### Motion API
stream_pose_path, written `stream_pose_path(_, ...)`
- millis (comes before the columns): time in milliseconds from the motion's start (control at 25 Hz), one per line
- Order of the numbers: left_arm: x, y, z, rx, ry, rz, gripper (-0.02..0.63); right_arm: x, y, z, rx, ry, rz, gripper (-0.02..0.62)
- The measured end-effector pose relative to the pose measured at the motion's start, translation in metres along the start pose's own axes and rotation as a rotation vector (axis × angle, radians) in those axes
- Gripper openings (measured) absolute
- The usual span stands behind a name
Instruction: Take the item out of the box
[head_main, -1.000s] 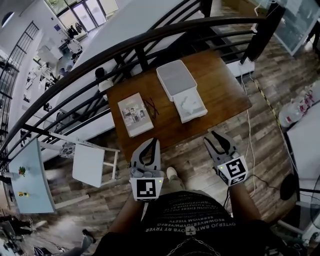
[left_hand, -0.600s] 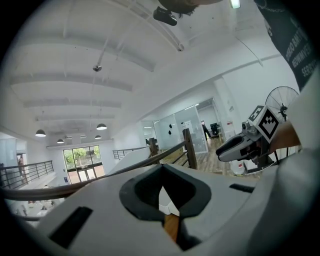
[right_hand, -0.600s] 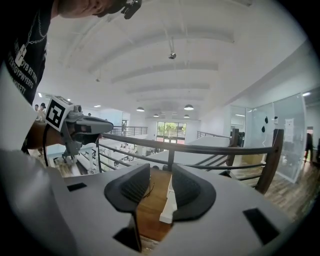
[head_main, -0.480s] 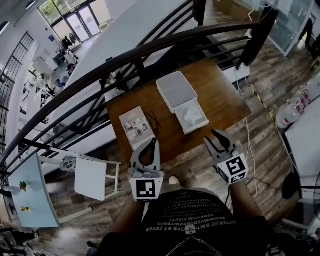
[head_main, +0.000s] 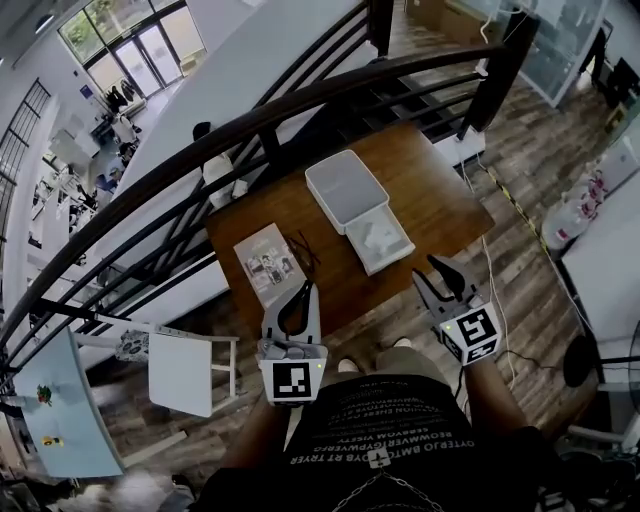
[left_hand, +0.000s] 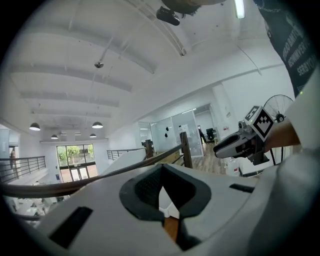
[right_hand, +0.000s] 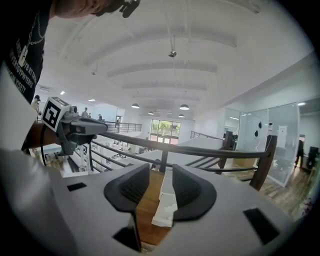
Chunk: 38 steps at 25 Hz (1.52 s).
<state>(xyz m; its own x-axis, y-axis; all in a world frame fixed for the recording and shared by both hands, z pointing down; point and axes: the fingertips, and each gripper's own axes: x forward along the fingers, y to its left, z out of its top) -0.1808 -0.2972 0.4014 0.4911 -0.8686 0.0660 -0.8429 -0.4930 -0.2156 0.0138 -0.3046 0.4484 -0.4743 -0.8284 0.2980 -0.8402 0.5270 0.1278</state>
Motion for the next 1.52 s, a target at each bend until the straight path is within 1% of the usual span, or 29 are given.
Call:
stream_pose_path(160,0.001,0.003,-0.003,-0.022,0.008,0.015,0.005,-0.003,-0.008,-0.007,0.067,-0.019,-0.001,0.141)
stream_pose_path(280,0.003,0.010,-0.001,-0.024,0.008,0.039,0.005,-0.004,-0.015,-0.013,0.071,-0.012,-0.003,0.141)
stream_pose_path(360,0.005,0.010,0.000,-0.016,0.009,0.041,0.005,-0.002,-0.019,-0.018,0.078,-0.002,0.002,0.141)
stream_pose_path(560,0.014,0.012,-0.007,-0.023,0.039,0.065,0.005,0.017,-0.037,-0.033,0.103,0.020,0.015,0.141)
stream_pose_path(720,0.031,0.020,-0.017,-0.026,0.074,0.089,0.005,0.045,-0.048,-0.049,0.121,0.043,0.050,0.141)
stream_pose_path(880,0.058,0.019,-0.023,-0.021,0.094,0.091,0.005,0.076,-0.059,-0.068,0.135,0.080,0.097,0.141)
stream_pose_path(1000,0.081,0.017,-0.021,-0.012,0.100,0.089,0.005,0.096,-0.068,-0.087,0.144,0.126,0.132,0.141)
stream_pose_path(1080,0.097,0.019,-0.021,-0.028,0.106,0.098,0.005,0.109,-0.074,-0.099,0.146,0.163,0.155,0.141)
stream_pose_path(1200,0.119,0.022,-0.023,-0.025,0.112,0.102,0.005,0.133,-0.083,-0.111,0.149,0.187,0.185,0.141)
stream_pose_path(1520,0.165,0.021,-0.035,-0.038,0.143,0.107,0.005,0.177,-0.095,-0.149,0.102,0.278,0.276,0.144)
